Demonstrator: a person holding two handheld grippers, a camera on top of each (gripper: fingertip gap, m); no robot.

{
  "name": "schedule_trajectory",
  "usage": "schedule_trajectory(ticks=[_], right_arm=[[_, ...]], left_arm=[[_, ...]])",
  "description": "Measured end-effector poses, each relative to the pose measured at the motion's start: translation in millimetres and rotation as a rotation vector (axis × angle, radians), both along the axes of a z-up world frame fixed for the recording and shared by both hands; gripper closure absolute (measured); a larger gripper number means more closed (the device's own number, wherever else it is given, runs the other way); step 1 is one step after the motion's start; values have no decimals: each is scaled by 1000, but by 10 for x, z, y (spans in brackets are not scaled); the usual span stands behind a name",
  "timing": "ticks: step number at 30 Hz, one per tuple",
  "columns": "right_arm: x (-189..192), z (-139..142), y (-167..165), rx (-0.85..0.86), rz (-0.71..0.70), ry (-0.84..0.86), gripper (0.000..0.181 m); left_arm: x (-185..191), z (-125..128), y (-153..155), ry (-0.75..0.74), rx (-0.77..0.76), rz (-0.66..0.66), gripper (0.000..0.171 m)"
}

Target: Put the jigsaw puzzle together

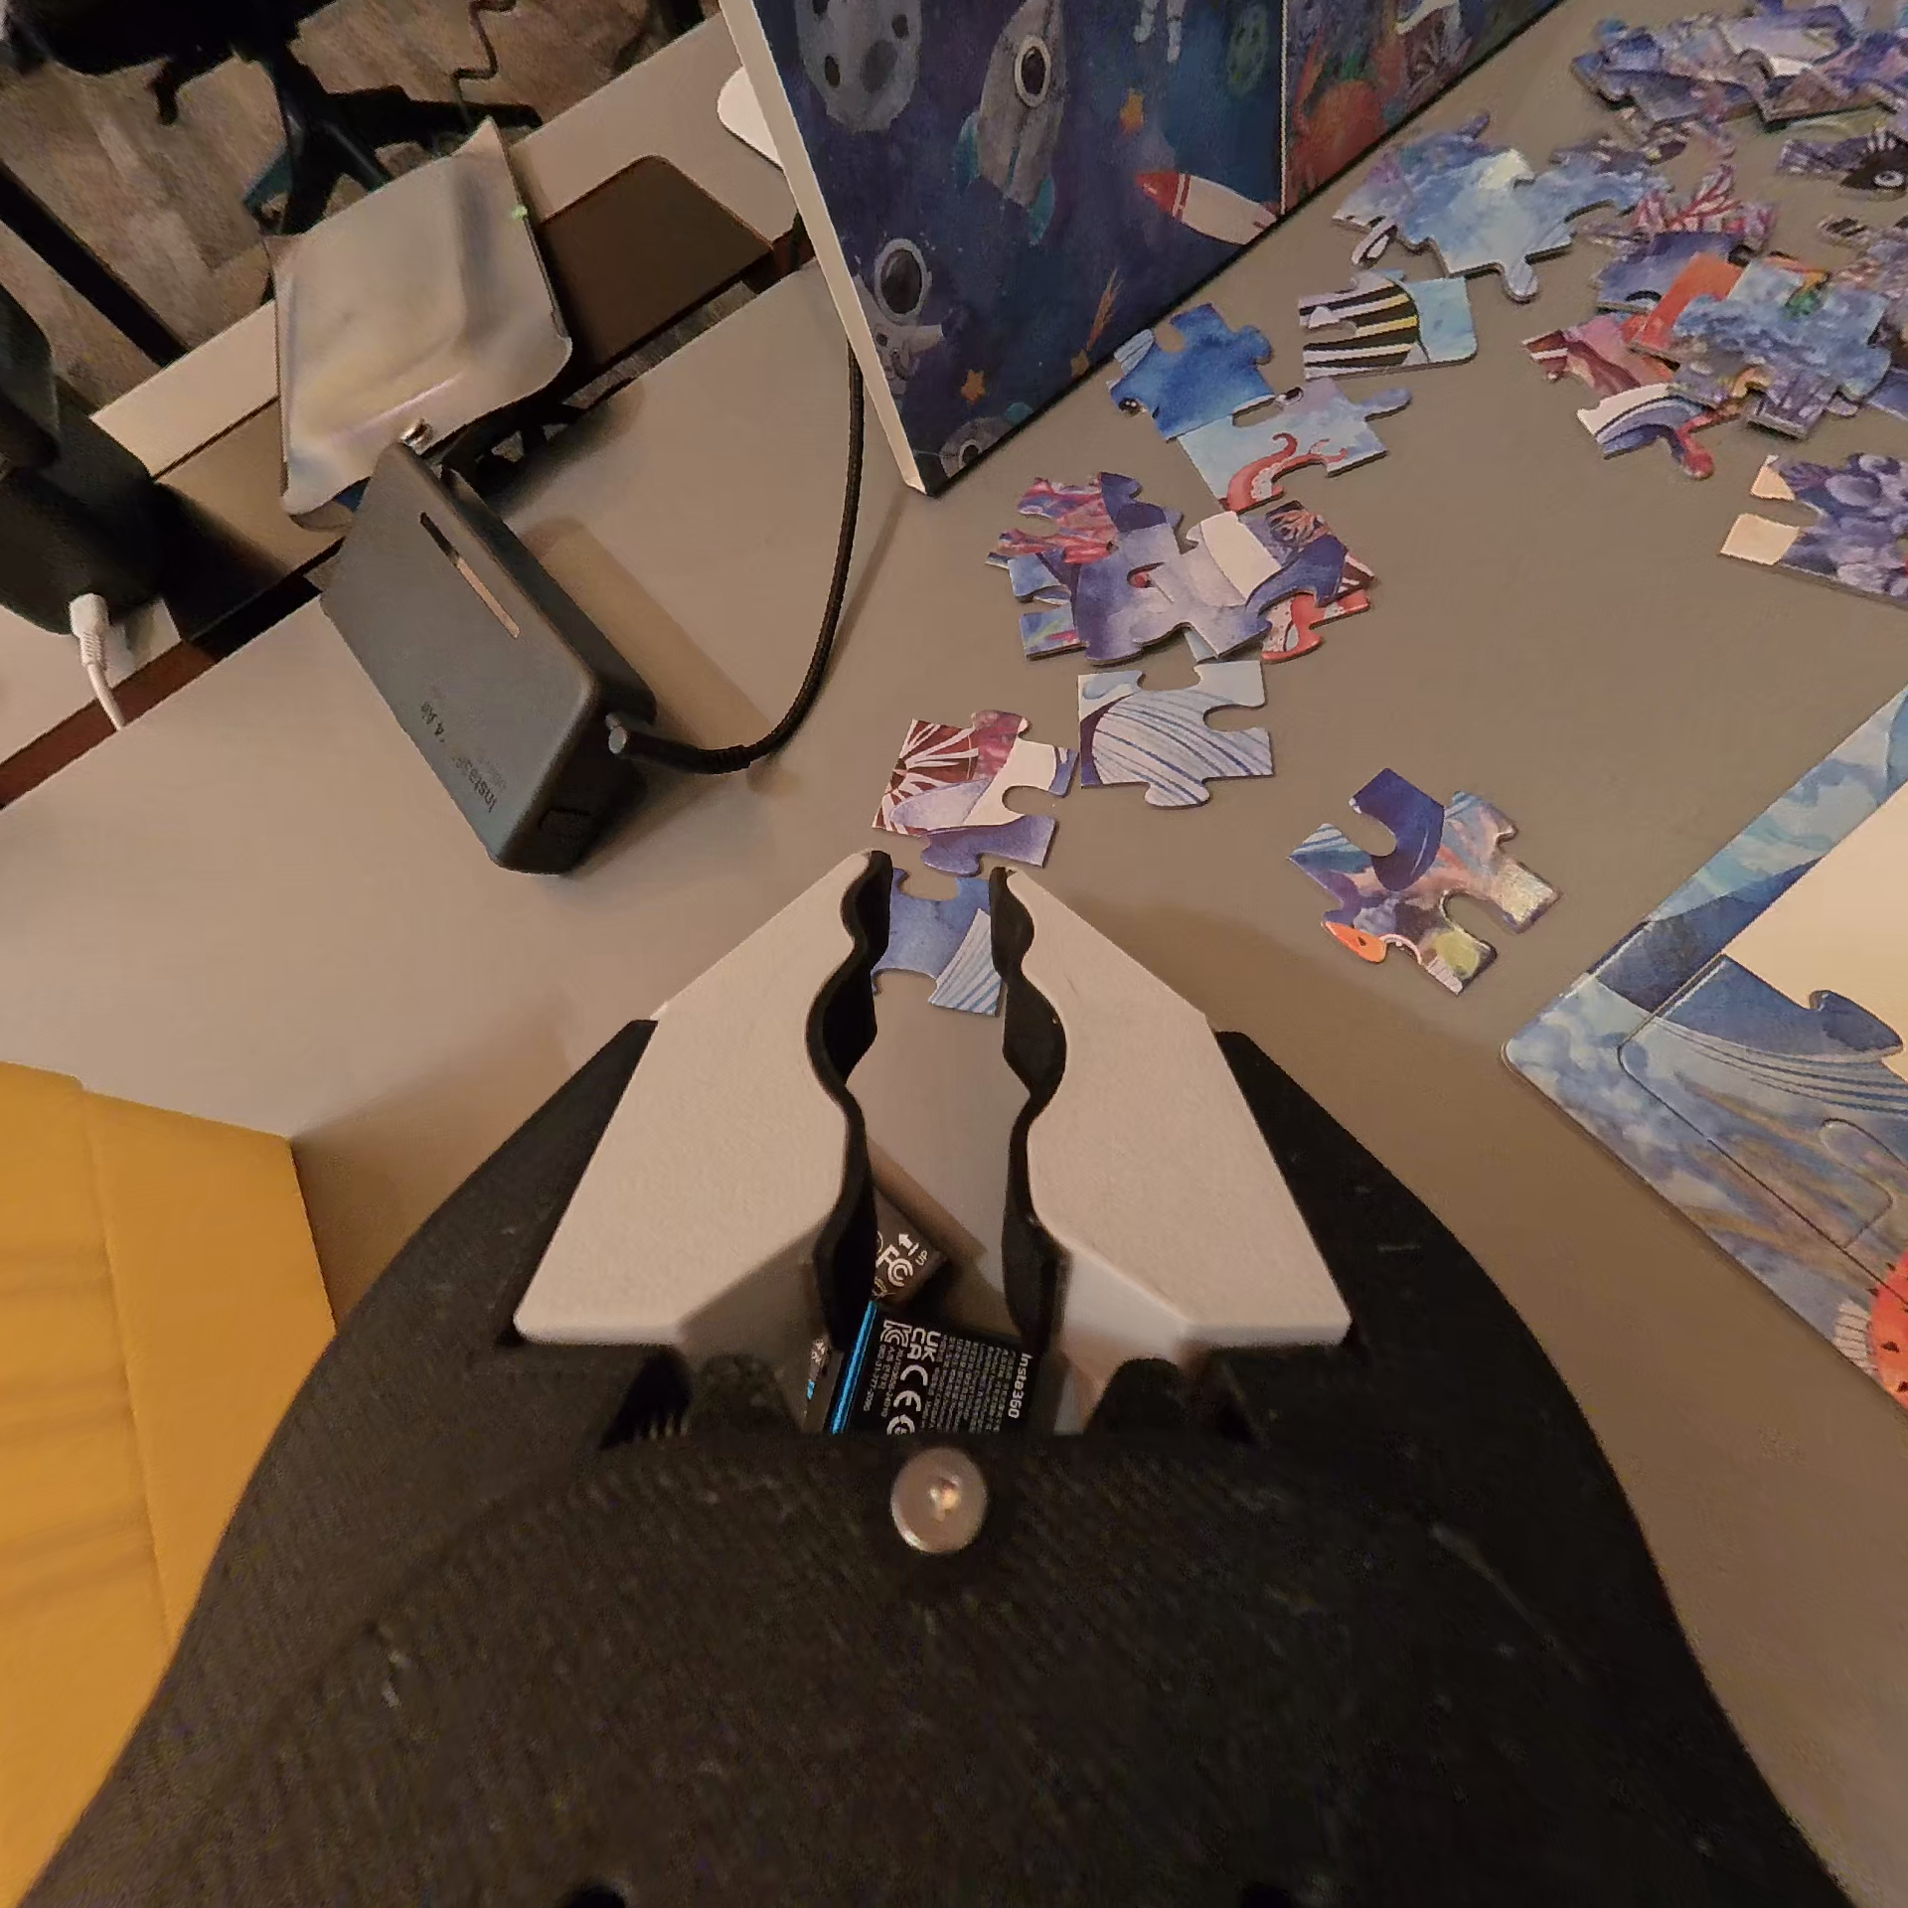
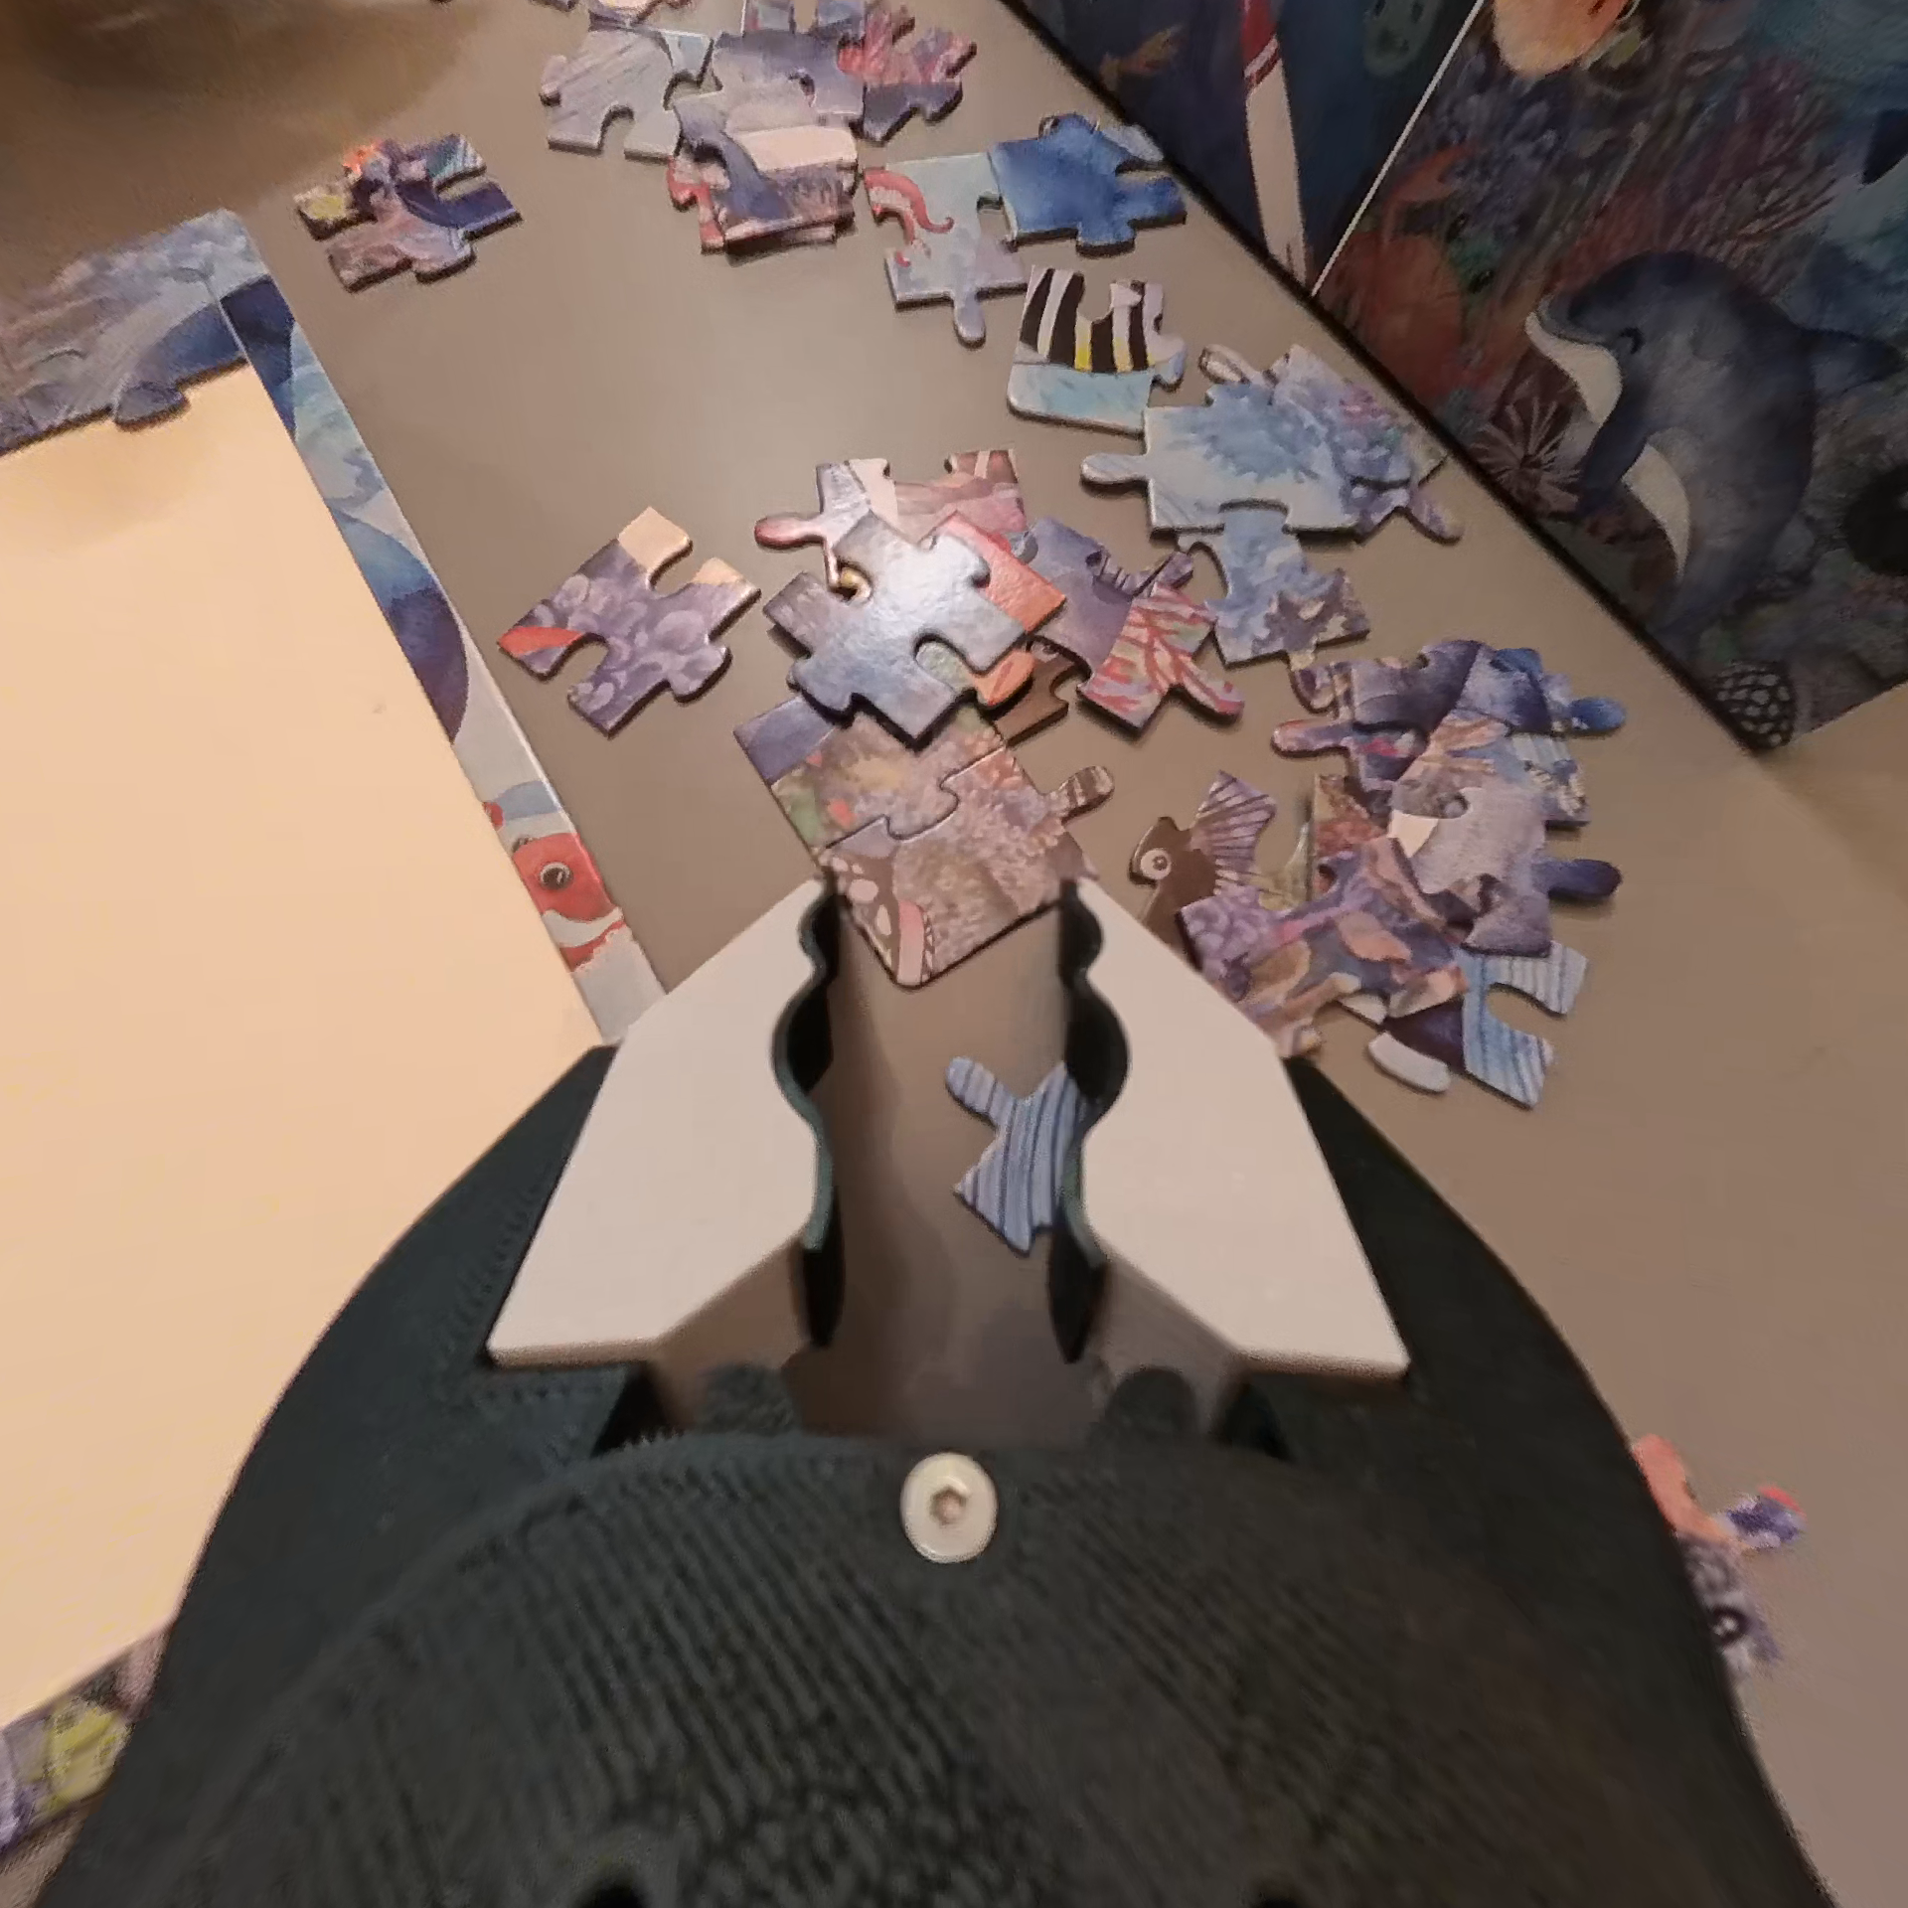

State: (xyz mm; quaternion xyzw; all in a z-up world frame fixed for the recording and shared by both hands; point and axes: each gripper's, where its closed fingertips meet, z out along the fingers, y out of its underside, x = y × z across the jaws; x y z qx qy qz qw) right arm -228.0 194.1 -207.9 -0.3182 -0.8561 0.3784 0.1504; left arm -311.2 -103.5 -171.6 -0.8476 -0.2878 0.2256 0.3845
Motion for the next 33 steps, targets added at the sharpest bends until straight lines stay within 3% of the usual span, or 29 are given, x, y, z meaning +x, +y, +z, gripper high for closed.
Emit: schedule_trajectory(ticks=[3,5,10,24,25,33], right_arm=[[-91,33,-65,-12,-19,62,113],[-126,-20,-85,30,-26,62,108],[-91,-48,-170,-13,10,-9,126],[6,34,-154,-76,12,-32,129],[12,68,-157,-95,16,-31,145],[-23,245,-97,-155,-16,15,140]], left_arm=[[0,-7,4,-1,-4,-1,155],[0,-10,6,-1,-7,-2,155],[1,-20,14,-2,-12,-4,155],[3,-18,17,3,-18,-7,155],[3,-19,17,3,-19,-7,155],[4,-38,18,1,-31,-9,155]])
